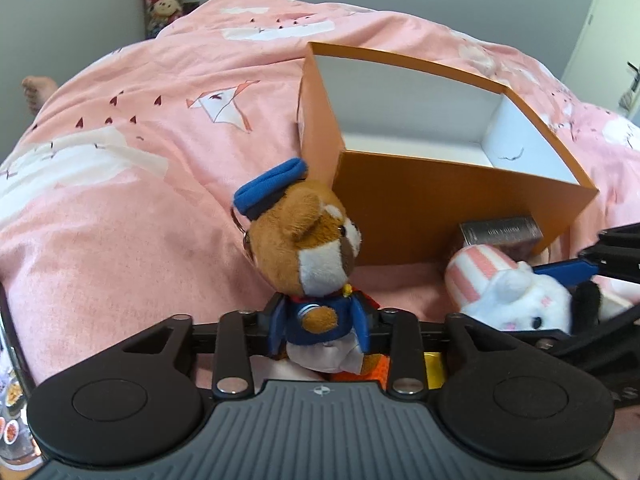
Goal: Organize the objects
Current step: 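Lift both plushes and lower them into the orange box together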
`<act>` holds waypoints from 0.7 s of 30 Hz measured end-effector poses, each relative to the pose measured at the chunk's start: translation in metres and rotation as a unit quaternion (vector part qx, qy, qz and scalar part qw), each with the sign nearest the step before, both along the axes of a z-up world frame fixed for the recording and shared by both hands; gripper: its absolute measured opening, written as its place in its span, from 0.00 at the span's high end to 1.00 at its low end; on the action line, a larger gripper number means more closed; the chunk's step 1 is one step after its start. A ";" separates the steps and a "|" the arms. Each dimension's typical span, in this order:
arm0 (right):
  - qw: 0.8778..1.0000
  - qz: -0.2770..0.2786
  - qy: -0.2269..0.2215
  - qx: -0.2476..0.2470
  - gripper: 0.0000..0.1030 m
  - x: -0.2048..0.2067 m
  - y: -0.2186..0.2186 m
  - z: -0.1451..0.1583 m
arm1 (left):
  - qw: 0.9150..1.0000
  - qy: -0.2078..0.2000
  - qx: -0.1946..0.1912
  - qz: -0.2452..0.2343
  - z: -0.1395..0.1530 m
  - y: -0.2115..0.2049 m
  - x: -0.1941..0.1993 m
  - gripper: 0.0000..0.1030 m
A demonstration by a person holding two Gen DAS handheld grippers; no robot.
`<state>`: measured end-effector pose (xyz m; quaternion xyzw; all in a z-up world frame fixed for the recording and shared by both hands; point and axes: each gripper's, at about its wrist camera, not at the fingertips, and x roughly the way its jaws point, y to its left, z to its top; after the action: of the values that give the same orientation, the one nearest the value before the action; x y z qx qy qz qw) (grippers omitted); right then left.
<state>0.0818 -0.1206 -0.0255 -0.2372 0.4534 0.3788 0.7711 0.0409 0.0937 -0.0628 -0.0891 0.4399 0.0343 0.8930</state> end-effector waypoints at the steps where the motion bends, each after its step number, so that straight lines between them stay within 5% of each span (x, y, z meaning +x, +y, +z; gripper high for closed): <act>1: 1.000 0.003 -0.001 0.004 0.34 -0.003 0.000 0.009 | 1.000 0.001 -0.005 0.006 -0.001 0.002 0.002 0.56; 12: 0.995 0.042 -0.076 0.041 0.35 -0.040 -0.018 0.069 | 0.995 0.008 -0.055 0.088 -0.016 0.023 0.021 0.55; 21: 0.993 0.014 -0.087 0.085 0.35 -0.027 -0.033 0.092 | 0.993 0.001 -0.050 0.109 -0.017 0.025 0.021 0.68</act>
<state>0.0543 -0.1537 0.0663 -0.2096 0.3475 0.4045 0.8196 0.0622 0.1184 -0.0796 -0.1807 0.4300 0.1094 0.8777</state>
